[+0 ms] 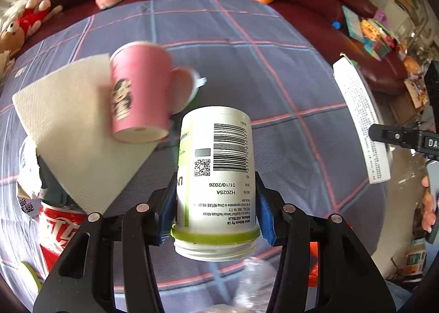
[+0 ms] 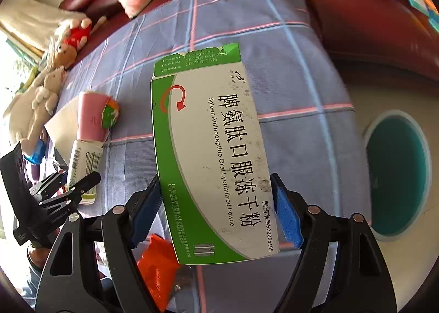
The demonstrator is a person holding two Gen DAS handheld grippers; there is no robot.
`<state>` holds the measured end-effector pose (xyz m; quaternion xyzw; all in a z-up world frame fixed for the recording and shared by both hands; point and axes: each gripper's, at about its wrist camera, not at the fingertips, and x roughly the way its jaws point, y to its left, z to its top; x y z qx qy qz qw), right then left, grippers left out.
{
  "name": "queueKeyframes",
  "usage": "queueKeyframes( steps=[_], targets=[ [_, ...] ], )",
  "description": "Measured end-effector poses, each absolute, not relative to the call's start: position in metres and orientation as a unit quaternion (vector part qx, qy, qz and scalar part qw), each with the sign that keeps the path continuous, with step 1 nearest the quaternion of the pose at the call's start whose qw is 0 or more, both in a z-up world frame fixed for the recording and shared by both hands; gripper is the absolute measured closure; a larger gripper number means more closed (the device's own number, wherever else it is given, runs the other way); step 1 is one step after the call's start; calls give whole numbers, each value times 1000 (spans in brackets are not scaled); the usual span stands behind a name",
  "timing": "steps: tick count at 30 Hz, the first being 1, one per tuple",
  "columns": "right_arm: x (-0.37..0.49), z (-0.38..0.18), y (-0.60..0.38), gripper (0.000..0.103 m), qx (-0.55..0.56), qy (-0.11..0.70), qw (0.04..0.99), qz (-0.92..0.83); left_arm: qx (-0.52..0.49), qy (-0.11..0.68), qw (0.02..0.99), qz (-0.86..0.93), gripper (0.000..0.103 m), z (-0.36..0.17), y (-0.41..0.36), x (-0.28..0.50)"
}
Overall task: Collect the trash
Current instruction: 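Carry both items over the teal bin and open both tools to drop them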
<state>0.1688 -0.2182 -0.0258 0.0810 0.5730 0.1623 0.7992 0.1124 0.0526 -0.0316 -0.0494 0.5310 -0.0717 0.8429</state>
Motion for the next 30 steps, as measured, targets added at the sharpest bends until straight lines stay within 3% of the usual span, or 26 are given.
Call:
queueKeyframes(
  steps=[14, 22, 30],
  targets=[
    [132, 2, -388, 30, 166, 519, 837, 52, 8, 509, 836, -205, 52, -3, -116, 144],
    [119, -19, -471, 30, 210, 520, 828, -5, 34, 509, 823, -251, 52, -3, -205, 166],
    [131, -47, -497, 30, 222, 543, 810, -10, 51, 516, 811, -273, 52, -10, -245, 174]
  ],
)
